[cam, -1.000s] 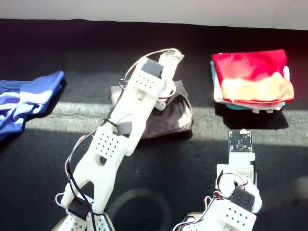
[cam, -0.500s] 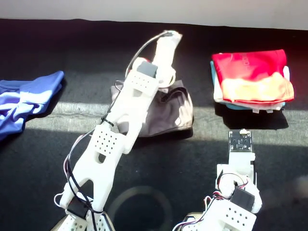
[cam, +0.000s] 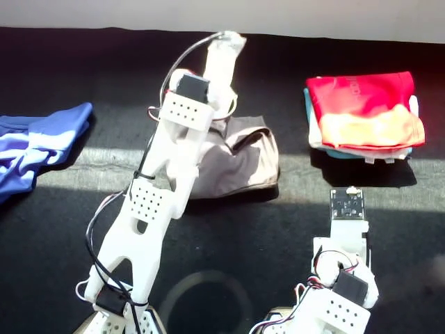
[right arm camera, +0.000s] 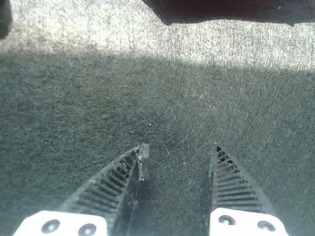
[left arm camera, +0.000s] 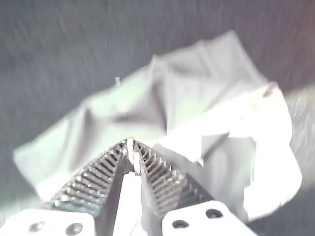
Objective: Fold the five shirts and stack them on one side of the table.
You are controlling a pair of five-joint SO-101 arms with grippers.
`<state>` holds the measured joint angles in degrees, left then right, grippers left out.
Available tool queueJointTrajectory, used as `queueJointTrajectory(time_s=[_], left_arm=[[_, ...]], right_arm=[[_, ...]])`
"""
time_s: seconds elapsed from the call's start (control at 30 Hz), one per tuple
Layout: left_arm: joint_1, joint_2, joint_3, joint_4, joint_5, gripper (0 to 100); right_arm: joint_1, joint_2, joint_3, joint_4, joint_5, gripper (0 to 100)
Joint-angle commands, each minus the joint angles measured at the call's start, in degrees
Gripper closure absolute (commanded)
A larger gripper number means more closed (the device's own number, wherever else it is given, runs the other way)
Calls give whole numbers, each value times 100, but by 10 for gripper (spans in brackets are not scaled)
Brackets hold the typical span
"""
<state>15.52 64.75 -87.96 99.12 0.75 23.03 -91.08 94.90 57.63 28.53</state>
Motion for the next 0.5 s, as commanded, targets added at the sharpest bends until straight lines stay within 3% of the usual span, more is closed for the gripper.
queueJointTrajectory(time_s=[0.0, 0.17, 0.47], left_arm=[[277, -233, 31, 220, -53, 991], [708, -198, 725, 220, -35, 991], [936, -180, 813, 185, -35, 991]], right_arm=[[13, -48, 629, 22, 53, 803], [13, -48, 629, 22, 53, 803], [13, -48, 629, 22, 53, 803]])
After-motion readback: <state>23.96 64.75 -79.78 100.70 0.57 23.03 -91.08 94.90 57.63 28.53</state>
